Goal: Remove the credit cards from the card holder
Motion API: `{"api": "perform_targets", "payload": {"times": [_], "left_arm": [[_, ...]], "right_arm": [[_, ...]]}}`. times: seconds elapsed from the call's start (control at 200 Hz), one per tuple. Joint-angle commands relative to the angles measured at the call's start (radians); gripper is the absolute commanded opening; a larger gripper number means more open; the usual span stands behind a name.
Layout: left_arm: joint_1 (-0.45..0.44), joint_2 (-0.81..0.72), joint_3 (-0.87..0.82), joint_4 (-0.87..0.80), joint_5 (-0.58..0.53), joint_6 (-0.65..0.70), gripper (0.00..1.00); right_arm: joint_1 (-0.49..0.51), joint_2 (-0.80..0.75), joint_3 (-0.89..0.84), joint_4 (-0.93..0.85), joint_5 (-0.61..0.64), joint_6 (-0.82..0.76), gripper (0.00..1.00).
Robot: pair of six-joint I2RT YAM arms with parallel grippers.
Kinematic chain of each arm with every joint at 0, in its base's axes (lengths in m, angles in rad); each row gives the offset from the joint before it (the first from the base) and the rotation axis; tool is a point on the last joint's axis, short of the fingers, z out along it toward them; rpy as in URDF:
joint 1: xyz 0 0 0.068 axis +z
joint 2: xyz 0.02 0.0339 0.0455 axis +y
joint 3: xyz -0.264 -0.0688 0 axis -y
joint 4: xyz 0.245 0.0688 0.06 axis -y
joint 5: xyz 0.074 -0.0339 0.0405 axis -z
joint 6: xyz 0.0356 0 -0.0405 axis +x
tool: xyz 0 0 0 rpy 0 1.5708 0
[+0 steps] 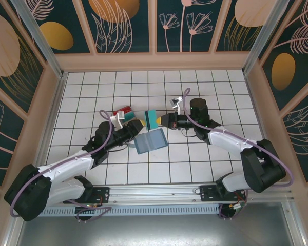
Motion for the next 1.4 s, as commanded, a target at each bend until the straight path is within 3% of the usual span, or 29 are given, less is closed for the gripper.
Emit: {"api": "perform_targets", "payload": {"times": [0.0, 0.425, 0.546, 0.621, 0.671, 0.736, 0.856, 0.946, 1.006, 1.151, 1.396], "left_arm": [[0.004, 0.007, 0.017, 0.082, 0.042, -0.014, 0.47], [0.004, 0.017, 0.022, 0.144, 0.08, -0.022, 0.36], [0.004, 0.021, 0.025, 0.156, 0.079, -0.023, 0.21], [0.004, 0.021, 0.031, 0.152, 0.08, -0.012, 0.0], [0.004, 0.019, 0.039, 0.134, 0.074, -0.005, 0.0], [0.005, 0.017, 0.05, 0.104, 0.07, 0.007, 0.0], [0.005, 0.005, 0.095, -0.045, 0.039, 0.074, 0.0], [0.01, 0.005, 0.168, -0.251, -0.001, 0.174, 0.0], [0.014, 0.023, 0.235, -0.404, -0.028, 0.253, 0.0], [0.02, 0.125, 0.421, -0.74, -0.121, 0.472, 0.0], [0.041, 0.33, 0.696, -1.09, -0.283, 0.828, 0.0]], "right_arm": [[0.021, 0.025, 0.007, 0.079, -0.045, 0.021, 0.0], [0.044, 0.064, 0.029, 0.101, -0.063, 0.026, 0.0], [0.045, 0.071, 0.026, 0.1, -0.07, 0.023, 0.0], [0.046, 0.071, 0.024, 0.097, -0.071, 0.018, 0.0], [0.044, 0.074, 0.026, 0.087, -0.07, 0.011, 0.0], [0.044, 0.078, 0.034, 0.058, -0.061, -0.007, 0.23], [0.035, 0.07, 0.043, -0.012, -0.028, -0.053, 0.56], [0.032, 0.048, 0.044, -0.067, 0.015, -0.087, 0.74], [0.033, 0.034, 0.043, -0.086, 0.029, -0.102, 0.77], [-0.01, 0.005, 0.031, -0.111, 0.054, -0.119, 0.97], [-0.052, -0.069, -0.001, -0.15, 0.084, -0.15, 0.99]]}}
